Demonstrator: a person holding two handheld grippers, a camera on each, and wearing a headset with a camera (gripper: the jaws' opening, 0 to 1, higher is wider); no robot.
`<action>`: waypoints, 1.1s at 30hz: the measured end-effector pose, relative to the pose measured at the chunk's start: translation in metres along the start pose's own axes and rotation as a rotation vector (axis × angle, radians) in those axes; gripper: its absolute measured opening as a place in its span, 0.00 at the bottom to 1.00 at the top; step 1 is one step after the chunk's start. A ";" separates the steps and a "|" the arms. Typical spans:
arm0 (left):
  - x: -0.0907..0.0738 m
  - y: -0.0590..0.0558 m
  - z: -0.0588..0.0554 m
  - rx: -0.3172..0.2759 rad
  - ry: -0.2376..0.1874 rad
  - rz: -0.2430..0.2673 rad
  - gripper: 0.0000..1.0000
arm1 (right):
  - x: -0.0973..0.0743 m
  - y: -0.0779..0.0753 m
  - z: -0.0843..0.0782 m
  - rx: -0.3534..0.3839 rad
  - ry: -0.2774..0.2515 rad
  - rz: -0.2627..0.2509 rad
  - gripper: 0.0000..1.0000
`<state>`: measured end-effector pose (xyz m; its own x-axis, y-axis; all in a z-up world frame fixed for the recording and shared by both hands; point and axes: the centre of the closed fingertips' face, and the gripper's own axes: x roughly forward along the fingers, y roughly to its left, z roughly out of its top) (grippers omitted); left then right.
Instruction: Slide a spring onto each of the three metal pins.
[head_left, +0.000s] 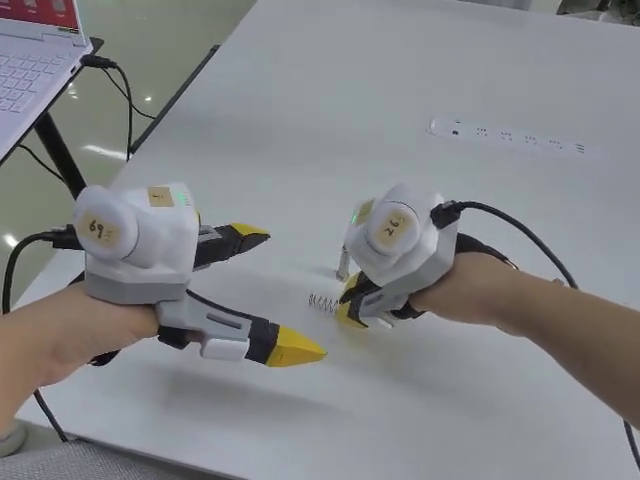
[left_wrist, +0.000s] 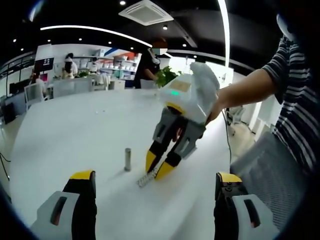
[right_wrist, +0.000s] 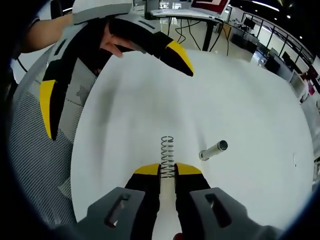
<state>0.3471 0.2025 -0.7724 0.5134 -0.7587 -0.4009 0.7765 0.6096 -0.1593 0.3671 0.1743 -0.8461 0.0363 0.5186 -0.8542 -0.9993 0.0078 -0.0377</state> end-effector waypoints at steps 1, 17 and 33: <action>0.001 0.000 0.000 -0.001 0.000 -0.002 0.97 | -0.002 0.000 0.000 0.000 -0.002 -0.002 0.08; 0.018 -0.024 -0.003 0.015 0.033 -0.099 0.85 | -0.040 0.011 -0.021 -0.004 -0.022 -0.027 0.08; 0.044 -0.047 0.002 0.026 0.044 -0.201 0.66 | -0.069 0.032 -0.035 -0.066 -0.041 -0.029 0.08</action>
<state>0.3341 0.1402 -0.7810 0.3312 -0.8534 -0.4025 0.8713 0.4403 -0.2166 0.3331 0.1094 -0.8066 0.0630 0.5535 -0.8305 -0.9947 -0.0328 -0.0973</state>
